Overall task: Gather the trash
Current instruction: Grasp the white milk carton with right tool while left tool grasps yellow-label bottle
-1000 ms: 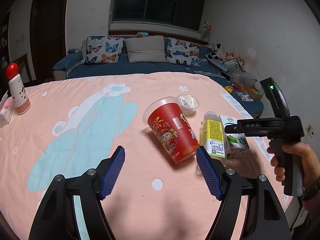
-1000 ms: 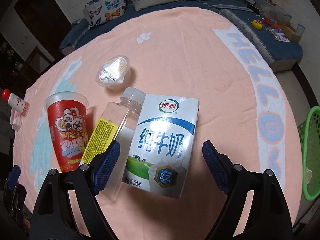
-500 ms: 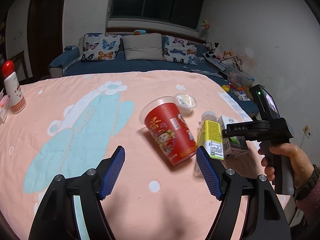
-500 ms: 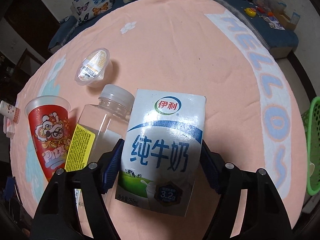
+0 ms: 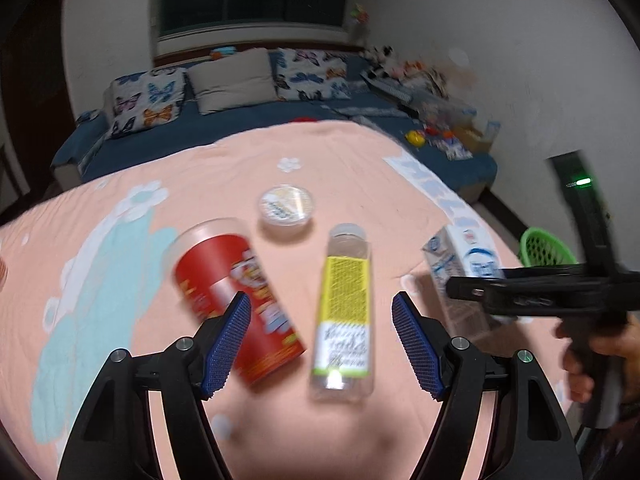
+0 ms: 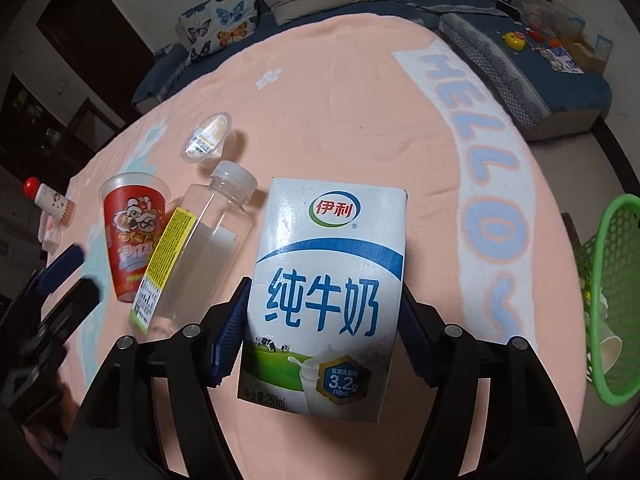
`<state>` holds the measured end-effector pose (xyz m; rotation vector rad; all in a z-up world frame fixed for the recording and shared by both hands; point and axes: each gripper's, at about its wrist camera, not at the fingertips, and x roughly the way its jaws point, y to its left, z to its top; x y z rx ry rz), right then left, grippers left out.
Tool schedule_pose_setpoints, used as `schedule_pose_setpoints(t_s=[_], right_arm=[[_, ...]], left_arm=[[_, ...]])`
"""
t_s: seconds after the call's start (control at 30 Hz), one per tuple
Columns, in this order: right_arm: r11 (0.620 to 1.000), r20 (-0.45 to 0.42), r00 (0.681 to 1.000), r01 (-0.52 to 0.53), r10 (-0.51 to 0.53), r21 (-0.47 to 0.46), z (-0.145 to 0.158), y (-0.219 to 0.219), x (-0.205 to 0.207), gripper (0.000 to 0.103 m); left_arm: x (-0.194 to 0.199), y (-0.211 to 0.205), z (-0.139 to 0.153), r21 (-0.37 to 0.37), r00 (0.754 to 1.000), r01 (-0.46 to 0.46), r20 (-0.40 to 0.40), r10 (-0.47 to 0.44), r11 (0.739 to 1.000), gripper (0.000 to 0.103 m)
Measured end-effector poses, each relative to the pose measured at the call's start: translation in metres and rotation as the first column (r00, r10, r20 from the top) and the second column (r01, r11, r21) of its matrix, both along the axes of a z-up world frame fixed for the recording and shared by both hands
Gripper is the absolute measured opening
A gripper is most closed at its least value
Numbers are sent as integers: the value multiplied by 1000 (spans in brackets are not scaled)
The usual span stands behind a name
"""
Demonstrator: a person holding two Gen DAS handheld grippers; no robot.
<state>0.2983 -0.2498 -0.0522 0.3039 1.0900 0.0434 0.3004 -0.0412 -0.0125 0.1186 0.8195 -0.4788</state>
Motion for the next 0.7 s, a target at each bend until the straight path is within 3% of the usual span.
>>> schedule_pose_setpoints(t_s=[0.27, 0.7], right_arm=[[1000, 39, 999, -2, 3, -7, 17, -34, -32, 68], [997, 70, 995, 72, -71, -3, 31, -101, -67, 68]], left_arm=[[29, -42, -22, 113, 996, 61, -70, -54, 992, 58], [45, -67, -49, 215, 987, 90, -147, -59, 972, 52]])
